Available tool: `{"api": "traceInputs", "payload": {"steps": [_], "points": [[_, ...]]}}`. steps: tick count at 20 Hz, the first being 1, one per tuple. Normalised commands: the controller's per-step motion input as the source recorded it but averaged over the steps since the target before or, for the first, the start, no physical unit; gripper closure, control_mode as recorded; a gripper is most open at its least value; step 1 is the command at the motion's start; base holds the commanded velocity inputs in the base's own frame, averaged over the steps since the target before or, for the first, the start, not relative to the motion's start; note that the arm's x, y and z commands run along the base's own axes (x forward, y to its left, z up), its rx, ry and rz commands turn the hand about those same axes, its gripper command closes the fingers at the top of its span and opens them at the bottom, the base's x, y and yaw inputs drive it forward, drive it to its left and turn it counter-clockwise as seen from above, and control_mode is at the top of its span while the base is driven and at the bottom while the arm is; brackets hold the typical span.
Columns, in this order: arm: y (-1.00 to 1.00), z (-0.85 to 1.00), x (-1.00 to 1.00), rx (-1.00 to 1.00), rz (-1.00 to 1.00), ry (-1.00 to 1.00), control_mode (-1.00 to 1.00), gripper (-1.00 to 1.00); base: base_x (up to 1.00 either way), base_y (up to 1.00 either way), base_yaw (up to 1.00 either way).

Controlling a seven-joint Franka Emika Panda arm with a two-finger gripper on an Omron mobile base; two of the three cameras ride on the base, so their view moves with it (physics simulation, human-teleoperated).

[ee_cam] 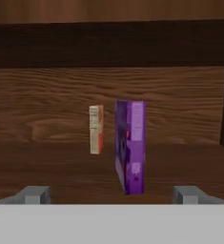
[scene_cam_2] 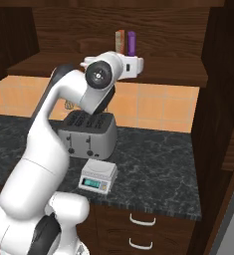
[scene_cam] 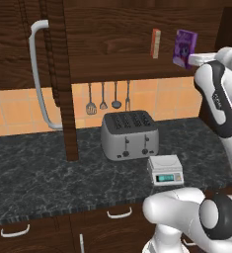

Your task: Pick the cereal and place it on the digital scale for weighing, and close the cabinet.

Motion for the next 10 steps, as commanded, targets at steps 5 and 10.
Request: {"api": "traceInputs", "payload": {"steps": [5, 10], "points": [[0.00, 0.34, 0.27, 0.00, 0.01, 0.10, -1.00, -1.00, 0.00, 0.00, 0.00], [-0.22, 0.05, 0.38, 0.00, 0.07, 0.02, -1.00, -1.00, 0.00, 0.00, 0.00]]}}
